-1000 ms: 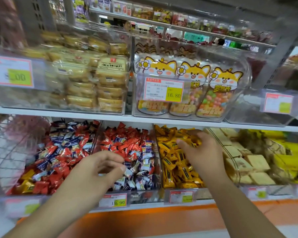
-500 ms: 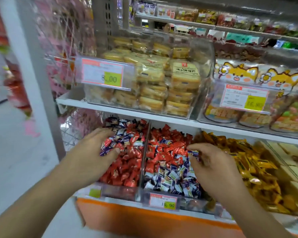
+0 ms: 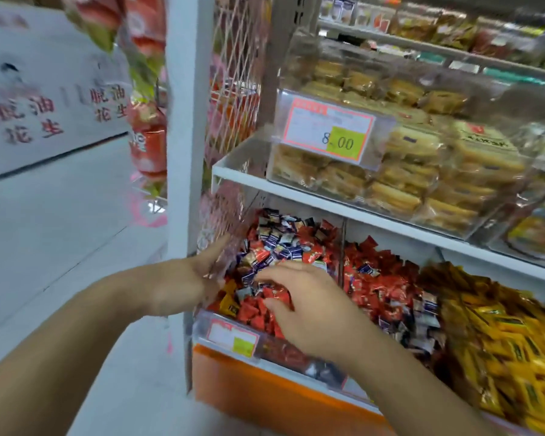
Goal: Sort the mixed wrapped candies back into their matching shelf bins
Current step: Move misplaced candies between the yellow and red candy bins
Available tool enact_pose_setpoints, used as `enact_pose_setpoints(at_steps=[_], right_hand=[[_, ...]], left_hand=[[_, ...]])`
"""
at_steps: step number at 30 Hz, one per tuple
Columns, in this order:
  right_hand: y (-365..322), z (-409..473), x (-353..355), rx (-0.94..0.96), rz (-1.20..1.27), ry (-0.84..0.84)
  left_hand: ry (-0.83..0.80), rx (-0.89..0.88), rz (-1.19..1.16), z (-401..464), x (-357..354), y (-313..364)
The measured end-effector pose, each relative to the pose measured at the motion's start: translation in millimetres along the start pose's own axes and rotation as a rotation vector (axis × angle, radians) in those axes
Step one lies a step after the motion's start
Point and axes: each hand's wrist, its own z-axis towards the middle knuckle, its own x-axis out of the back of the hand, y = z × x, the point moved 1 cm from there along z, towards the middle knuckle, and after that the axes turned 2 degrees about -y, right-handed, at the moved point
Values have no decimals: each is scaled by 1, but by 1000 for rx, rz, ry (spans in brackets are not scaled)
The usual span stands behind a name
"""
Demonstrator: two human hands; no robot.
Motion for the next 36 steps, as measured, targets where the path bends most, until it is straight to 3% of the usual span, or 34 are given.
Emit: enact_pose_setpoints(at_steps=[7,20,27,32,36], right_hand=[[-5,70,-40,-30,42,-188],[4,75,-53,-42,52,-128],[1,61,-40,-48,145,12],[2,51,-18,-147,367,182],[7,42,-2,-177,414,297]], left_hand=[[-33,34,55,-3,6,-5],[-31,80,221,-3,7,-1],[-37,59,250,-8,6,7],[-31,38,195,-4,3,8],[70,-56,235,-14,-1,27]])
